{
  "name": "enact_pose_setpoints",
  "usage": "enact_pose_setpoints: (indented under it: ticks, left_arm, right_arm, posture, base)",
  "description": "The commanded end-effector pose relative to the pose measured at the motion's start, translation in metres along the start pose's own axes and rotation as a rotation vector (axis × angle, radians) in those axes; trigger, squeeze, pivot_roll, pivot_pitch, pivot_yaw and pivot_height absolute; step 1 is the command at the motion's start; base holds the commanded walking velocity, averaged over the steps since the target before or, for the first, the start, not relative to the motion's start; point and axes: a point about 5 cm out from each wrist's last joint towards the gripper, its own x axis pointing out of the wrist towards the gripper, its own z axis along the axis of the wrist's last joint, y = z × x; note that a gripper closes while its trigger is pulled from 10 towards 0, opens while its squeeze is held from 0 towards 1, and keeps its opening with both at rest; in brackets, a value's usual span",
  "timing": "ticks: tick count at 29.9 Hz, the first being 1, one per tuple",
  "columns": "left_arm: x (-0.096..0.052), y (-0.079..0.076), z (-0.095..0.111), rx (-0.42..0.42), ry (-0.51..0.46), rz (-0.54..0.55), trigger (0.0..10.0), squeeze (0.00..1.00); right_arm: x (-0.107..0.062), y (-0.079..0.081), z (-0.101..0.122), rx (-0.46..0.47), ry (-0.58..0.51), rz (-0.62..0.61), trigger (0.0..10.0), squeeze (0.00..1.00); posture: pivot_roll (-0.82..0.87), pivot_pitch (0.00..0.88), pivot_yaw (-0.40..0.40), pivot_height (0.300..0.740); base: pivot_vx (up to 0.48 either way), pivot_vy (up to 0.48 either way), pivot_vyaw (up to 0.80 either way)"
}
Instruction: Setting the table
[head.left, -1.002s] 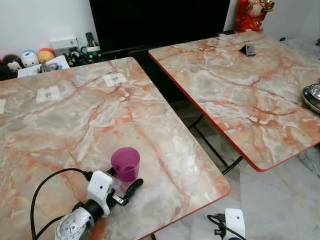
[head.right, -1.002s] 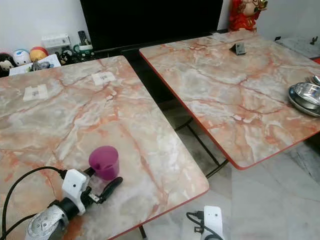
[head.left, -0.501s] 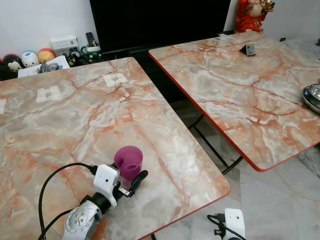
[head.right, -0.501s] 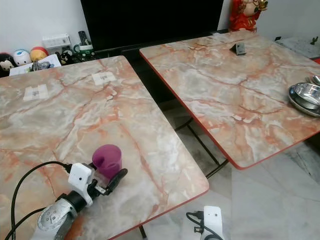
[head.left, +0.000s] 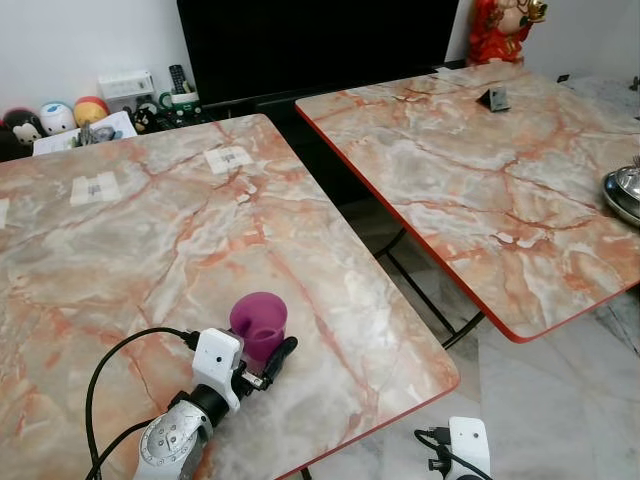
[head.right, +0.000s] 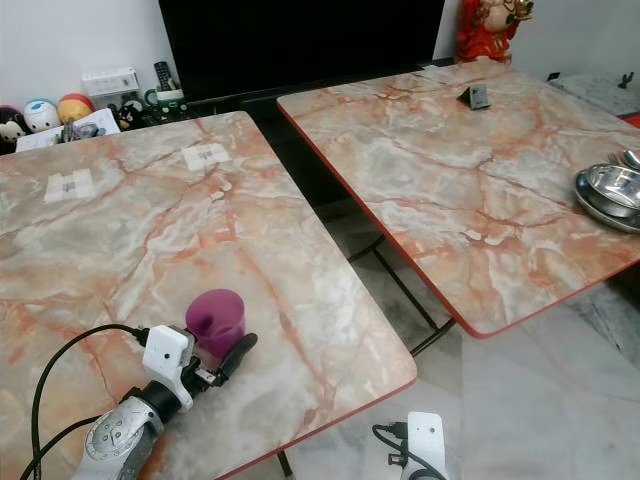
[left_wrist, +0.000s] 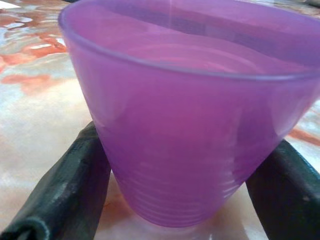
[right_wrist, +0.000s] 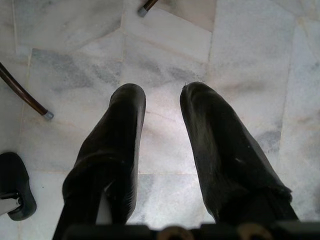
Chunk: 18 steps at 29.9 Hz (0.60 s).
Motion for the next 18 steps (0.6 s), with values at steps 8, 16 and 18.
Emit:
enact_pose_setpoints:
  ticks: [8, 16, 18]
  left_arm:
    - [-0.0003, 0.0017, -0.0026, -0.001, 0.002, 0.021, 0.0, 0.0]
    - [-0.0004, 0.0021, -0.0015, -0.008, -0.006, 0.032, 0.8, 0.0]
    - [-0.0003, 0.0046, 0.0016, -0.005, -0.019, 0.052, 9.9, 0.0]
  right_arm:
    - [-0.001, -0.0015, -0.0051, -0.011, 0.016, -0.002, 10.0, 0.0]
    - [-0.0009, -0.0017, -0.0048, -0.011, 0.015, -0.002, 10.0, 0.0]
    - [-0.001, -0.0018, -0.0049, -0.011, 0.015, -0.002, 10.0, 0.0]
  posture:
    - [0.04, 0.112, -0.038, 0.74]
    - [0.04, 0.112, -0.038, 0.74]
    - [0.04, 0.112, -0.039, 0.74]
  base:
    - [0.0, 0.0, 0.0]
    - [0.0, 0.0, 0.0]
    - [0.0, 0.0, 0.0]
